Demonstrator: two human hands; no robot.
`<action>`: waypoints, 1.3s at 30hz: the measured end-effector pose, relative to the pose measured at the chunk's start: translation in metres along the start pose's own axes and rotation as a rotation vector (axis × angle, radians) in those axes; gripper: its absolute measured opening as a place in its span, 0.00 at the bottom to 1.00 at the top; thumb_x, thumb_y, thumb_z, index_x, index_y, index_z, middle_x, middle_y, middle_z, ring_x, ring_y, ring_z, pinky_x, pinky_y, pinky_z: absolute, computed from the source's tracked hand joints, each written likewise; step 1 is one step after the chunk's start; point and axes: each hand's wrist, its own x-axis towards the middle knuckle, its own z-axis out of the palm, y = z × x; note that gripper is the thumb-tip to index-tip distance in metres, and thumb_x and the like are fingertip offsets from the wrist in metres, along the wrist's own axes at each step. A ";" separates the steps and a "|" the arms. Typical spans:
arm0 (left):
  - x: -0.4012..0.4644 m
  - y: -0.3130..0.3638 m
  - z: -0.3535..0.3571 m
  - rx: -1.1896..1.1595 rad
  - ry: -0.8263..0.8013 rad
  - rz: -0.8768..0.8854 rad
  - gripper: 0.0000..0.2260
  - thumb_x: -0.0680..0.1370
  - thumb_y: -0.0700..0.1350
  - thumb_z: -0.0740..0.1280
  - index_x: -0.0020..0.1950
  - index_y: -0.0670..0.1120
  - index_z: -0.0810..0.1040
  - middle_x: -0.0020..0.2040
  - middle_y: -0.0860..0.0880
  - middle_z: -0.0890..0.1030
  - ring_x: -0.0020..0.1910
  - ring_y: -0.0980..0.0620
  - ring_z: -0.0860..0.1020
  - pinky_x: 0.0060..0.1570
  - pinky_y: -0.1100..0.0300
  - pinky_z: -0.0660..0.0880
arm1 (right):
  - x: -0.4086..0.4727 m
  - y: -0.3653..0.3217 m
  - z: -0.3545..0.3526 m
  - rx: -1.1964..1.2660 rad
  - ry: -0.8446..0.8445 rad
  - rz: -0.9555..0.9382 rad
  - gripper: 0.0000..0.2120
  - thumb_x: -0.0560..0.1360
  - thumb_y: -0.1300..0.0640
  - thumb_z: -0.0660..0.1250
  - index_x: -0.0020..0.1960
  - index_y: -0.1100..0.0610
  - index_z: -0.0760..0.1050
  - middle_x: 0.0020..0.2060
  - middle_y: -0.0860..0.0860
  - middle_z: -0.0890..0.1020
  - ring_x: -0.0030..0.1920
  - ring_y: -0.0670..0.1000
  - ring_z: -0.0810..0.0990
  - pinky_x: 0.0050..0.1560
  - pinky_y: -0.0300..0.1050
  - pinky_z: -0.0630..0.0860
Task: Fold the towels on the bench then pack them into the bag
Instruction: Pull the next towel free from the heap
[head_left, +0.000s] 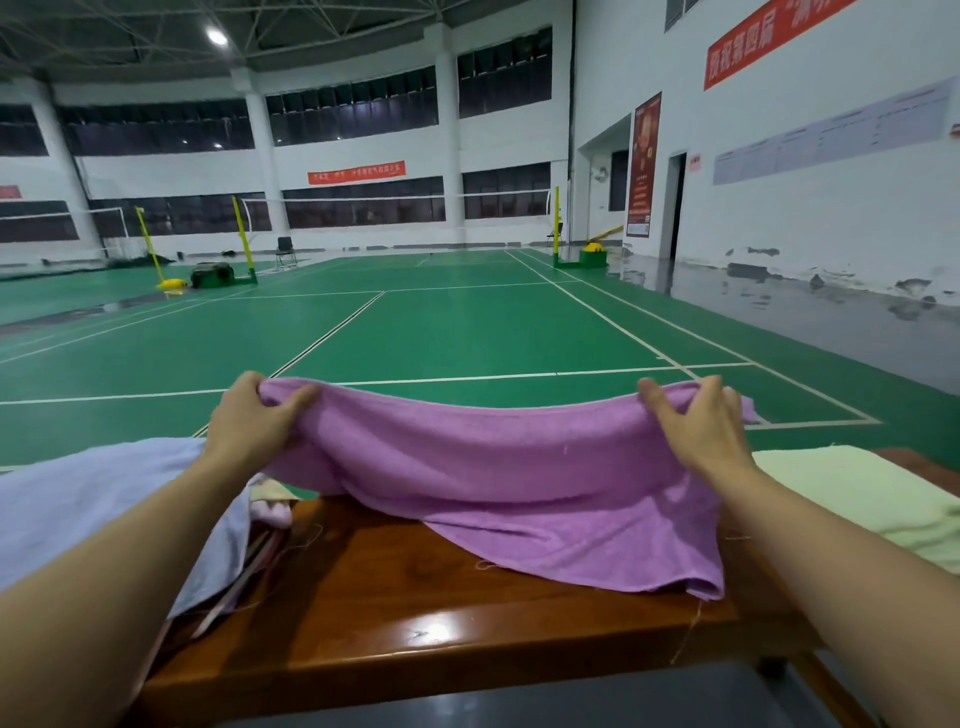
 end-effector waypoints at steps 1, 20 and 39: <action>0.003 0.008 0.001 0.022 0.049 -0.006 0.22 0.77 0.58 0.72 0.47 0.41 0.70 0.41 0.43 0.75 0.45 0.40 0.76 0.43 0.48 0.71 | -0.002 -0.005 -0.001 -0.057 -0.016 -0.032 0.41 0.70 0.25 0.61 0.60 0.62 0.67 0.59 0.61 0.72 0.57 0.60 0.72 0.56 0.56 0.74; -0.023 0.128 -0.076 0.257 0.626 0.297 0.29 0.79 0.63 0.65 0.58 0.36 0.68 0.60 0.33 0.69 0.61 0.34 0.67 0.66 0.43 0.58 | -0.008 -0.072 -0.117 -0.090 0.542 -0.250 0.43 0.69 0.22 0.60 0.56 0.62 0.65 0.55 0.62 0.72 0.58 0.62 0.70 0.56 0.59 0.70; -0.058 0.103 -0.081 0.604 0.191 -0.012 0.39 0.77 0.73 0.56 0.66 0.37 0.68 0.64 0.35 0.69 0.64 0.39 0.67 0.62 0.43 0.62 | -0.045 -0.066 -0.116 -0.082 0.501 -0.200 0.39 0.71 0.30 0.68 0.58 0.66 0.65 0.59 0.65 0.73 0.63 0.64 0.68 0.54 0.59 0.71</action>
